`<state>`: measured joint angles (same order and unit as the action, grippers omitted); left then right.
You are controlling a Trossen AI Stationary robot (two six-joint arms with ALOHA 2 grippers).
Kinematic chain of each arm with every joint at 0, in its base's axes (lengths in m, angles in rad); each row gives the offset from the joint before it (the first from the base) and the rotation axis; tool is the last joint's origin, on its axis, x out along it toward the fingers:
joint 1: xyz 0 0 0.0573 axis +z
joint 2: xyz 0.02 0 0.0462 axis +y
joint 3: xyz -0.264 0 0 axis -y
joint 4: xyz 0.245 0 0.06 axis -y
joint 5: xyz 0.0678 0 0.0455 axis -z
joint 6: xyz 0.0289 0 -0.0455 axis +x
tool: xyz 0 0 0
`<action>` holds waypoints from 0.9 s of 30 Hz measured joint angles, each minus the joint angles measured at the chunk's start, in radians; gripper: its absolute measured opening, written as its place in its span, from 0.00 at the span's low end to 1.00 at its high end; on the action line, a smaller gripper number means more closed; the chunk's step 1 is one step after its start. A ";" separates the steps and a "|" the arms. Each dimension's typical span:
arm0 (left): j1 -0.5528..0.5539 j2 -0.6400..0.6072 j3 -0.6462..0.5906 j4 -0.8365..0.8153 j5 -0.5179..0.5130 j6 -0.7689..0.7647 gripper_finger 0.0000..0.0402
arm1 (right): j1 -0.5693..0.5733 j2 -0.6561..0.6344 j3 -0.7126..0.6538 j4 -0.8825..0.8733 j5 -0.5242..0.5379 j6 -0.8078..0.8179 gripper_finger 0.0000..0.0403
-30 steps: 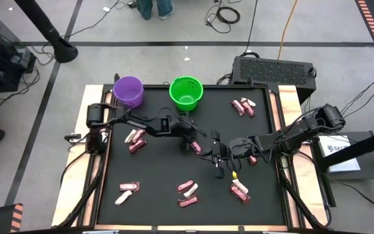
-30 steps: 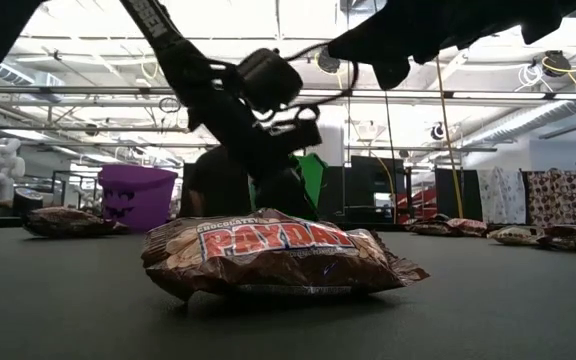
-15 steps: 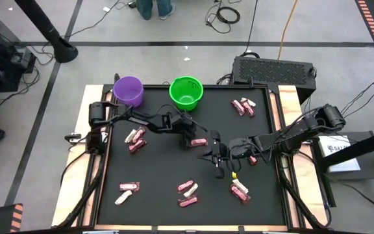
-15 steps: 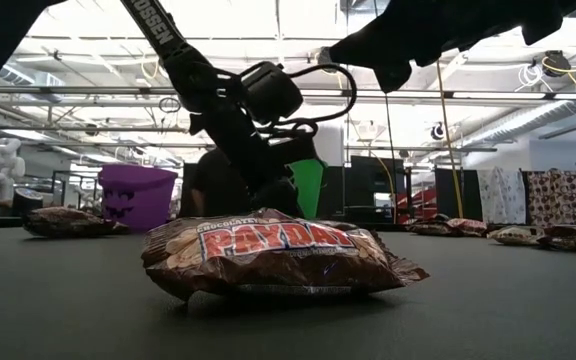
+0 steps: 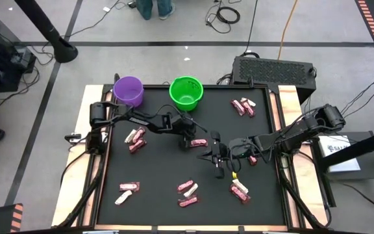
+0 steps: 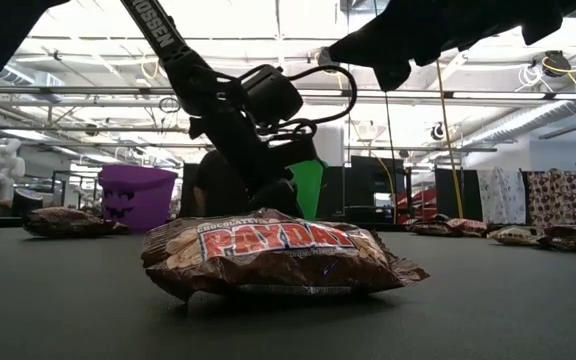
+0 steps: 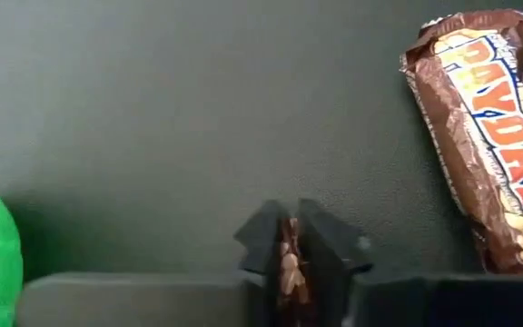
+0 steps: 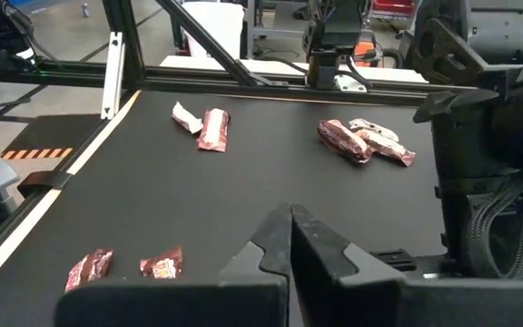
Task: Sort candy by brand, put in halloween buckets
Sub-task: Put the brown chocolate bar into the purple bucket
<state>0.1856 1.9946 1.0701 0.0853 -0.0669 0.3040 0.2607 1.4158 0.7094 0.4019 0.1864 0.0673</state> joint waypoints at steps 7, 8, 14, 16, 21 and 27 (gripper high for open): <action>-0.056 -0.064 -0.003 -0.068 -0.016 0.017 0.02 | 0.000 0.000 0.000 -0.002 0.000 0.000 0.00; -0.067 -0.090 -0.003 -0.085 -0.016 0.017 0.02 | 0.000 0.000 0.000 -0.002 0.000 0.000 0.00; -0.133 -0.313 -0.002 -0.304 -0.020 -0.010 0.01 | 0.000 0.000 0.000 -0.009 0.000 0.028 0.00; -0.149 -0.401 -0.002 -0.397 -0.019 -0.022 0.01 | 0.000 0.000 0.000 -0.006 0.000 0.042 0.00; -0.126 -0.606 -0.004 -0.596 -0.111 -0.122 0.01 | 0.000 0.007 0.000 0.069 0.001 0.068 0.00; 0.008 -0.827 -0.092 -0.710 -0.391 -0.286 0.01 | 0.000 0.073 0.000 0.213 0.000 0.060 0.00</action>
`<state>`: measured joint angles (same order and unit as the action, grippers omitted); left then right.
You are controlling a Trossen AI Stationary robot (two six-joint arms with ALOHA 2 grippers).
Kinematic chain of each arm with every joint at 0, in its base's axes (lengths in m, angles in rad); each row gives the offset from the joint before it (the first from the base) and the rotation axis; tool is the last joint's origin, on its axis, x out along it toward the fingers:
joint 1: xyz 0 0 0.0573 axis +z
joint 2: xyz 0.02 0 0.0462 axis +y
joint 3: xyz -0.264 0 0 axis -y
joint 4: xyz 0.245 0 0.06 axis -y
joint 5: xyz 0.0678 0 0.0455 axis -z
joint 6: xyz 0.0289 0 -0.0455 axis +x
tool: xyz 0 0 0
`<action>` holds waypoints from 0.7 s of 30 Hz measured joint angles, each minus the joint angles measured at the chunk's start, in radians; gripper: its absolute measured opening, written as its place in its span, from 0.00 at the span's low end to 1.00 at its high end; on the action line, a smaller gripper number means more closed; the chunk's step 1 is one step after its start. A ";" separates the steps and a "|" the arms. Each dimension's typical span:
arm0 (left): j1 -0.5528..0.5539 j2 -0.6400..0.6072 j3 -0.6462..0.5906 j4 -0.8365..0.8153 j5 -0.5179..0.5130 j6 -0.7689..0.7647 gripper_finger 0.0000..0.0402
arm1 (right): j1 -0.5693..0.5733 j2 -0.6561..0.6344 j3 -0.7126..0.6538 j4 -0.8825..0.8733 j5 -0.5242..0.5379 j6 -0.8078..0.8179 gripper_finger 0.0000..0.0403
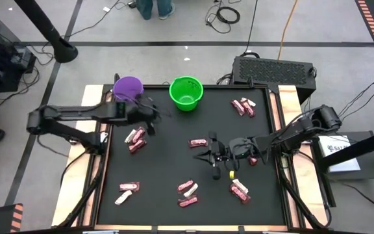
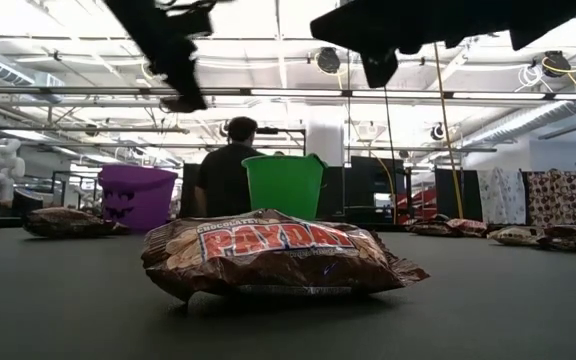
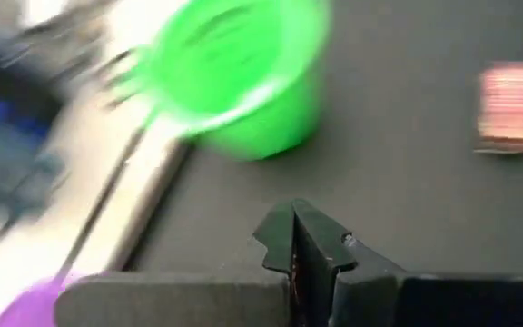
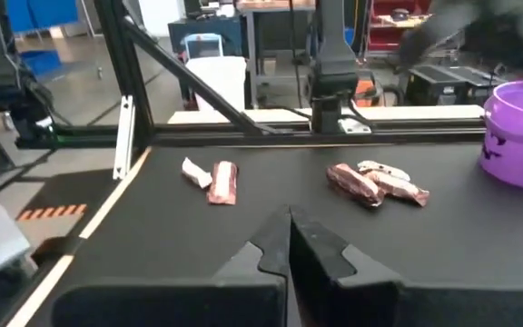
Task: Sort candy by brand, put in halloween buckets
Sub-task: Put the brown chocolate bar into the purple bucket
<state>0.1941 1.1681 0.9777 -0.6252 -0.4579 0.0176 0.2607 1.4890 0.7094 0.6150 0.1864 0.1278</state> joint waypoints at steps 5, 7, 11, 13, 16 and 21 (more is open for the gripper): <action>0.210 -0.112 -0.068 -0.027 -0.068 -0.039 0.01 | -0.006 0.051 0.000 0.086 -0.001 -0.040 0.00; 0.296 -0.128 -0.096 -0.019 -0.061 -0.040 0.01 | -0.016 0.051 0.000 0.103 -0.001 -0.040 0.00; 0.440 -0.115 -0.127 0.000 -0.048 -0.042 0.01 | -0.032 0.051 0.000 0.120 0.001 -0.038 0.00; 0.488 -0.096 -0.128 0.029 -0.055 -0.050 0.01 | -0.038 0.051 0.000 0.122 0.001 -0.038 0.00; 0.538 -0.078 -0.128 0.063 -0.041 -0.064 0.02 | -0.045 0.051 0.000 0.115 0.000 -0.038 0.00; 0.588 -0.051 -0.128 0.122 0.010 -0.056 0.10 | -0.046 0.051 0.000 0.115 0.000 -0.052 0.00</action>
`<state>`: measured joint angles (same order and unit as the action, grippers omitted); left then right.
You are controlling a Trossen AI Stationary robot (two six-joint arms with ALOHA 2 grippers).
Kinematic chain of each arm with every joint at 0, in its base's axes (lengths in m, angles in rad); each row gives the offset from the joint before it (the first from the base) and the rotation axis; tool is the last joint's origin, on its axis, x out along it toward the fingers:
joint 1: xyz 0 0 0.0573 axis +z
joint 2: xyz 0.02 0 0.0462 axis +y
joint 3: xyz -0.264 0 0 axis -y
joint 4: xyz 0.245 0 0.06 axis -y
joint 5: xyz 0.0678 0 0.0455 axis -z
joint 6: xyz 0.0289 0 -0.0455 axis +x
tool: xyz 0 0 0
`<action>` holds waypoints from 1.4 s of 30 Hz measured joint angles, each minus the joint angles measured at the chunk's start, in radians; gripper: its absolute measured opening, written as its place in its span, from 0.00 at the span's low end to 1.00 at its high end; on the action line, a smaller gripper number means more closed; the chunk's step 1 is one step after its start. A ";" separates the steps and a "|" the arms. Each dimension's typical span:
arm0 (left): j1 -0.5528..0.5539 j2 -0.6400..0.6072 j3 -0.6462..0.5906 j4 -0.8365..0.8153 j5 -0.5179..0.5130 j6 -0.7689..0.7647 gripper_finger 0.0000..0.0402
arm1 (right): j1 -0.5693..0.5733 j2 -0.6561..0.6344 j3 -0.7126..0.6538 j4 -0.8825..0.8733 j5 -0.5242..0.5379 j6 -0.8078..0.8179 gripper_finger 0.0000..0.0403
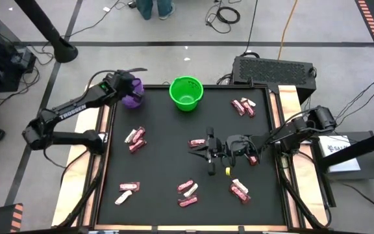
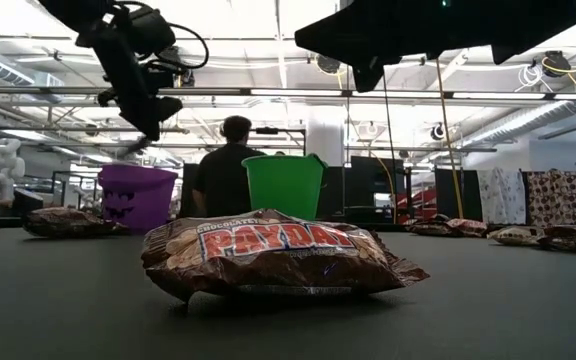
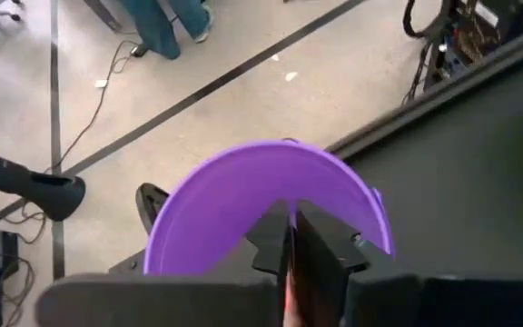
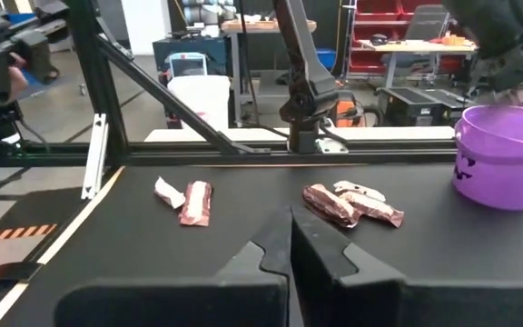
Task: Sort candy by brand, put in halloween buckets
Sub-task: Put the brown chocolate bar into the purple bucket
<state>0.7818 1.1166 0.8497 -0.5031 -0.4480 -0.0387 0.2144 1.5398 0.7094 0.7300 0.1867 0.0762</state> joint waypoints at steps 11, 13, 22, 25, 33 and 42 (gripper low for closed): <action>0.032 0.001 0.001 0.004 0.184 0.046 0.25 | 0.000 0.000 0.000 -0.018 0.000 -0.002 0.00; 0.005 -0.008 0.001 -0.003 0.349 0.049 0.25 | 0.000 0.000 0.000 -0.017 0.000 0.001 0.00; -0.297 -0.021 -0.002 -0.101 0.789 0.023 0.25 | 0.001 0.000 0.000 0.001 -0.001 0.025 0.00; -0.462 -0.021 -0.026 -0.104 0.784 -0.025 0.25 | 0.003 0.000 0.000 0.001 -0.001 0.025 0.00; -0.733 -0.021 -0.131 -0.151 0.470 -0.247 0.25 | 0.003 0.000 0.000 0.001 -0.002 0.059 0.00; -0.742 0.038 -0.150 -0.200 0.291 -0.346 0.25 | 0.003 0.000 0.000 0.002 -0.002 0.018 0.00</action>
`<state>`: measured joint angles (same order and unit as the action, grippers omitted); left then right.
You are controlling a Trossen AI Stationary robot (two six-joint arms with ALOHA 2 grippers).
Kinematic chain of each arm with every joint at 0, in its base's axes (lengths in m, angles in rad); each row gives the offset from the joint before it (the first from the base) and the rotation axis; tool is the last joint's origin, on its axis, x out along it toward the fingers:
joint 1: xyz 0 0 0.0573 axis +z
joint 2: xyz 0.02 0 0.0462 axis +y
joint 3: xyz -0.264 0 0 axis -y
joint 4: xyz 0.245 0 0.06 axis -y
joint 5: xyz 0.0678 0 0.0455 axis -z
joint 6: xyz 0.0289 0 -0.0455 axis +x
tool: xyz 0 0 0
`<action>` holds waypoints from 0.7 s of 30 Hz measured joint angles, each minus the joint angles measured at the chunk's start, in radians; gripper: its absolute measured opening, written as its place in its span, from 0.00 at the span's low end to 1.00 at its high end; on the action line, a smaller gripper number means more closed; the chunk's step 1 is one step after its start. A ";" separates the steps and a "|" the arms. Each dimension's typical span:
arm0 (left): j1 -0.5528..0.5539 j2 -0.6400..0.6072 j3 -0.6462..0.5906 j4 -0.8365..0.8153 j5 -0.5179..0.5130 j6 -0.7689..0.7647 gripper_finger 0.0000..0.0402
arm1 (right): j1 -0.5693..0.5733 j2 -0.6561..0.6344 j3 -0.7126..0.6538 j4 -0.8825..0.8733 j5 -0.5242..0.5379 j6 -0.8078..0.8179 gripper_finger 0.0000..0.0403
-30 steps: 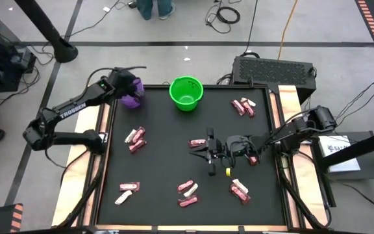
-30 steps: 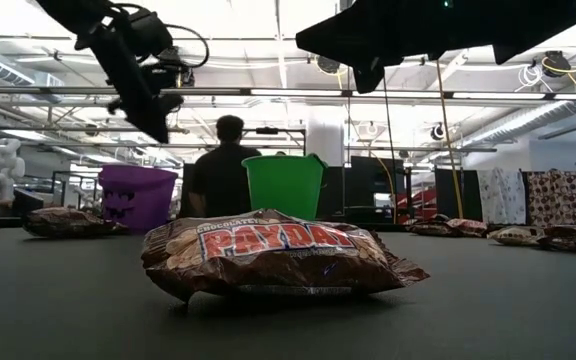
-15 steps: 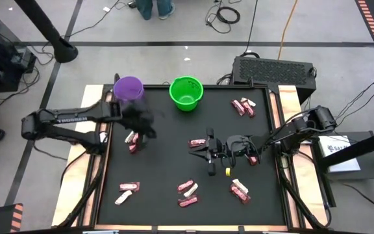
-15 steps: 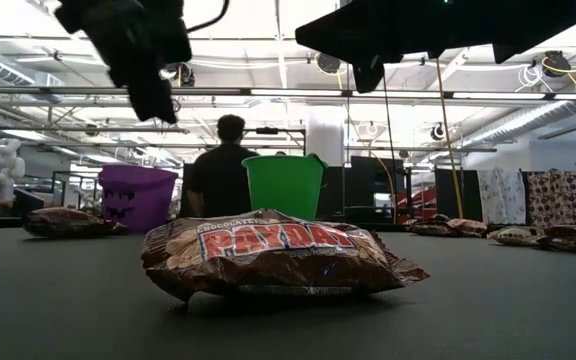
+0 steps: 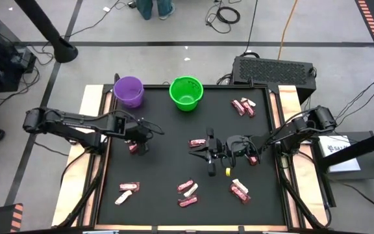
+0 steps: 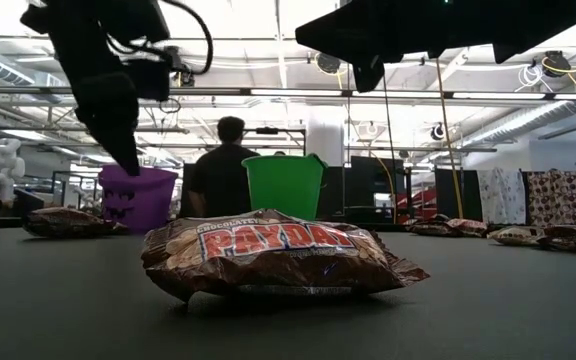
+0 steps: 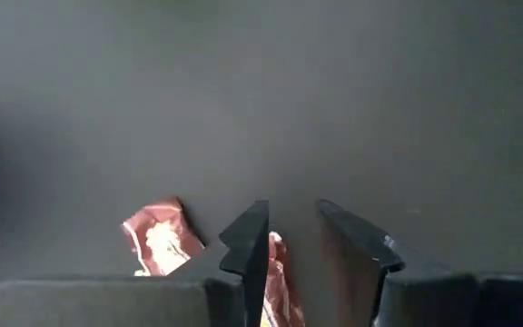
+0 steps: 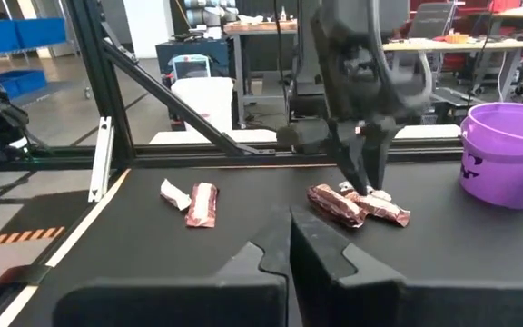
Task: Sort candy by brand, put in halloween buckets
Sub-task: Put the brown chocolate bar into the purple bucket
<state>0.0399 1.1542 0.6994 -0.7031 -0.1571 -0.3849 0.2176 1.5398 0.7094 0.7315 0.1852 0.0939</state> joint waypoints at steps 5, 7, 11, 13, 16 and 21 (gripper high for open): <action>0.000 0.108 0.000 -0.069 0.028 -0.002 0.25 | 0.000 0.000 0.000 -0.001 0.000 -0.029 0.00; 0.000 0.154 0.003 -0.078 0.033 -0.002 0.25 | 0.000 0.000 0.000 -0.001 0.000 -0.031 0.00; 0.000 0.227 0.040 -0.077 0.047 0.016 0.25 | 0.000 0.000 0.000 -0.001 0.000 -0.031 0.00; 0.000 0.243 0.059 -0.076 0.051 0.026 0.25 | 0.000 0.000 0.000 -0.002 0.000 -0.031 0.00; 0.000 0.246 0.077 -0.074 0.070 0.033 0.25 | 0.000 0.000 0.000 -0.002 0.000 -0.031 0.00; 0.000 0.247 0.080 -0.073 0.074 0.050 0.25 | 0.000 0.000 0.000 -0.019 0.000 -0.031 0.00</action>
<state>0.0395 1.4010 0.7795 -0.7757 -0.0836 -0.3351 0.2176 1.5398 0.7094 0.7128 0.1856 0.0628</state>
